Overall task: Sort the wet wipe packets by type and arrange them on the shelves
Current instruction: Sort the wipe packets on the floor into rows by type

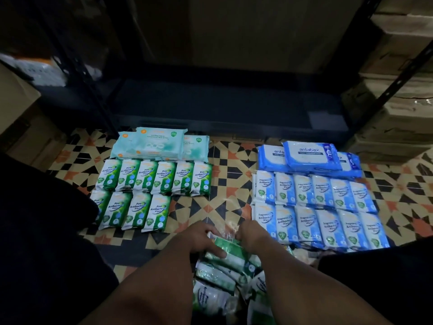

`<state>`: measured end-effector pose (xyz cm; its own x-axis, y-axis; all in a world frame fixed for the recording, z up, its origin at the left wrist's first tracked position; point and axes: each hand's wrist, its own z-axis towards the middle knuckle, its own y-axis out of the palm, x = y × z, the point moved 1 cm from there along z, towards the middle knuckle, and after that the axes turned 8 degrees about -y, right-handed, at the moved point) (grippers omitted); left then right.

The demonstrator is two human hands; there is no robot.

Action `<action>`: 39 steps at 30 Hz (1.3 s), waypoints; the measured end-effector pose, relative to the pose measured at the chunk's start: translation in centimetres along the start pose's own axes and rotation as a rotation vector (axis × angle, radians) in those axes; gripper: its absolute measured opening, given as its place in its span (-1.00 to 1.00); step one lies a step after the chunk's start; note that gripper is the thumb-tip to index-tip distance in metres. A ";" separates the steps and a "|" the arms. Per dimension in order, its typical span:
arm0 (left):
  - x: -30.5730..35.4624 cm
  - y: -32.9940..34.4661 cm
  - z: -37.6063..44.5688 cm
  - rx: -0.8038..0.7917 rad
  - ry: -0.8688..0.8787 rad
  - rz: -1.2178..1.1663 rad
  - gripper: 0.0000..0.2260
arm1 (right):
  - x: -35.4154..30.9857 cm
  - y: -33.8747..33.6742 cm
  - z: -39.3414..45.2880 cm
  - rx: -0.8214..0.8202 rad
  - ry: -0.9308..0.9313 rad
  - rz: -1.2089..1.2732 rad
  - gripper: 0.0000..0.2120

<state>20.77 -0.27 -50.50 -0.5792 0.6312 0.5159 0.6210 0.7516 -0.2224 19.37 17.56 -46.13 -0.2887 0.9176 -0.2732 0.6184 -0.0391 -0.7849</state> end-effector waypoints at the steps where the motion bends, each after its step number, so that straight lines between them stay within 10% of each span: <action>1: 0.1 -0.1 0.0 -0.008 -0.007 -0.088 -0.45 | -0.9 -1.1 -0.5 0.079 0.010 0.108 -0.62; 14: 0.4 -1.6 0.9 0.198 -0.025 -0.771 -0.36 | 0.3 3.2 -0.3 -0.150 0.213 0.218 -0.40; 17: -0.2 -1.8 1.7 0.237 -0.050 -0.771 -0.30 | 0.7 3.6 0.0 -0.116 0.229 0.328 -0.47; 21: 0.1 -1.6 1.2 0.286 -0.083 -0.758 -0.72 | 1.2 2.3 0.8 0.010 0.311 0.586 -0.65; 25: -0.4 -2.1 2.7 0.351 -0.205 -0.663 -0.40 | 1.8 1.2 1.9 0.171 0.320 0.933 -0.72; 39: 0.8 -2.5 1.9 -0.076 -0.101 -0.972 -0.66 | 0.0 1.2 2.1 0.048 0.251 1.923 -0.47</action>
<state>17.75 -1.29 -51.05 -0.8964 -0.2400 0.3726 -0.1200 0.9407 0.3172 18.57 16.72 -48.19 0.7424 -0.3317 -0.5821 -0.0876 -0.9094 0.4066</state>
